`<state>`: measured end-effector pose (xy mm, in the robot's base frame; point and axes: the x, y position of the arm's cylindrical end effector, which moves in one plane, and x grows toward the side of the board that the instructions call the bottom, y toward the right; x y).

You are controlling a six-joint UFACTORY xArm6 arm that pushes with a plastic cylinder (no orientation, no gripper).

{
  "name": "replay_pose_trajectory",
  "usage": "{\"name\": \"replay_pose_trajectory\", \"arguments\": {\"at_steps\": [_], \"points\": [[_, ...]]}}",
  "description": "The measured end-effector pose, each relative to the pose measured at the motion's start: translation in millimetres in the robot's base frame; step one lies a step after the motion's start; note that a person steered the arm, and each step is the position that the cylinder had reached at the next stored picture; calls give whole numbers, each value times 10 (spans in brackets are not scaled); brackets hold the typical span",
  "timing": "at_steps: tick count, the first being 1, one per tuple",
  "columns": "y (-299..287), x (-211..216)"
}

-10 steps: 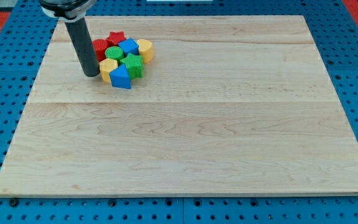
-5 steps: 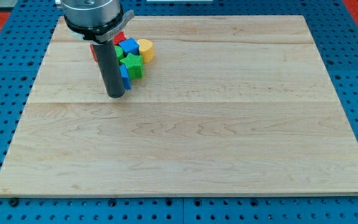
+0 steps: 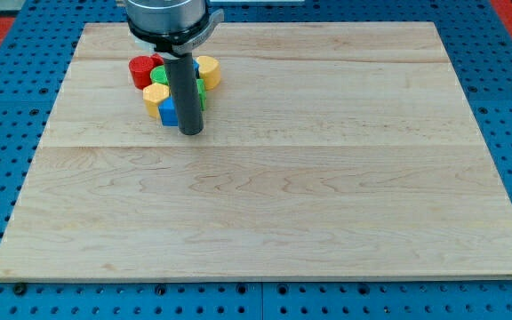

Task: Place the blue triangle in between the yellow hexagon and green star

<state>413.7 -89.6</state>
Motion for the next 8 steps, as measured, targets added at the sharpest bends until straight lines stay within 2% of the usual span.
{"name": "replay_pose_trajectory", "arguments": {"at_steps": [2,4,6,7,8], "points": [[-43,-349],[-59,-286],[-337,-285],[-251,-109],[-588,101]]}}
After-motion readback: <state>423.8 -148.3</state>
